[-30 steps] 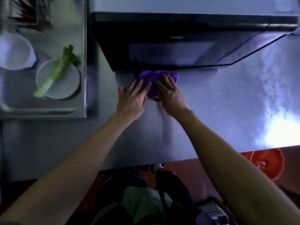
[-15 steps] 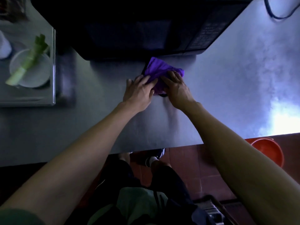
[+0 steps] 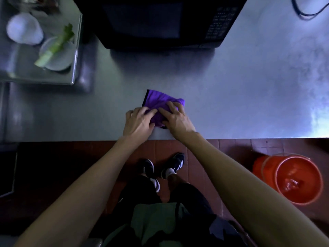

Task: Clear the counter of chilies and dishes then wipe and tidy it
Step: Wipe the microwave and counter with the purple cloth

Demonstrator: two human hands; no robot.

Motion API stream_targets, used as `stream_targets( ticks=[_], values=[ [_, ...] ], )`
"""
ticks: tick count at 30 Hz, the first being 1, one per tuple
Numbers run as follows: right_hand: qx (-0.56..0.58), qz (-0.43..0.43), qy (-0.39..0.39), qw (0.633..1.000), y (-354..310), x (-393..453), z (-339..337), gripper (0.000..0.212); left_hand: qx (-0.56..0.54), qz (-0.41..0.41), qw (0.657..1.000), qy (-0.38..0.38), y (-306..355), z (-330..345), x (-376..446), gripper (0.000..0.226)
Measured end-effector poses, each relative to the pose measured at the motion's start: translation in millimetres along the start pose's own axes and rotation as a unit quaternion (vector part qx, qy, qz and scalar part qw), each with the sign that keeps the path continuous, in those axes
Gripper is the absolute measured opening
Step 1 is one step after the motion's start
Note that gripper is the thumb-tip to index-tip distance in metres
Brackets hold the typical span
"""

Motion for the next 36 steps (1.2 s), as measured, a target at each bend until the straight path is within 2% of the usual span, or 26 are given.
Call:
stream_targets(
  ticks=[9, 15, 19, 24, 29, 36],
  values=[
    [-0.035, -0.003, -0.015, 0.999, -41.4, -55.3, 17.4, 0.072, -0.006, 0.012, 1.0, 0.028, -1.2, 0.5, -70.7, 0.057],
    [-0.027, 0.014, 0.006, 1.0, -60.4, -79.1, 15.2, 0.041, -0.028, 0.014, 0.999, 0.019, 10.8, 9.6, -103.2, 0.051],
    [0.023, 0.058, 0.003, 0.998, -61.0, -115.7, 17.5, 0.044, -0.043, 0.042, 0.998, 0.028, 21.4, 8.4, -129.1, 0.048],
    [0.069, 0.114, 0.084, 0.987, -47.4, -172.4, 0.1, 0.034, -0.096, 0.086, 0.99, 0.054, 44.9, -1.8, -148.2, 0.048],
    [0.086, 0.148, 0.168, 0.971, -26.7, -219.0, -33.4, 0.046, -0.13, 0.15, 0.976, 0.088, 89.7, -23.6, -151.5, 0.05],
    [0.081, 0.217, 0.238, 0.943, 30.7, -289.8, -66.0, 0.049, -0.142, 0.268, 0.951, 0.048, 186.4, -21.7, -143.8, 0.048]
  ],
)
Point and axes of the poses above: each hand's wrist, its own x-axis towards the middle knuckle, its own z-axis out of the palm, y = z × x, the point moved 9 cm from there along x, towards the middle knuckle, and after that the axes turned 9 degrees about y, right-handed, at the moved point
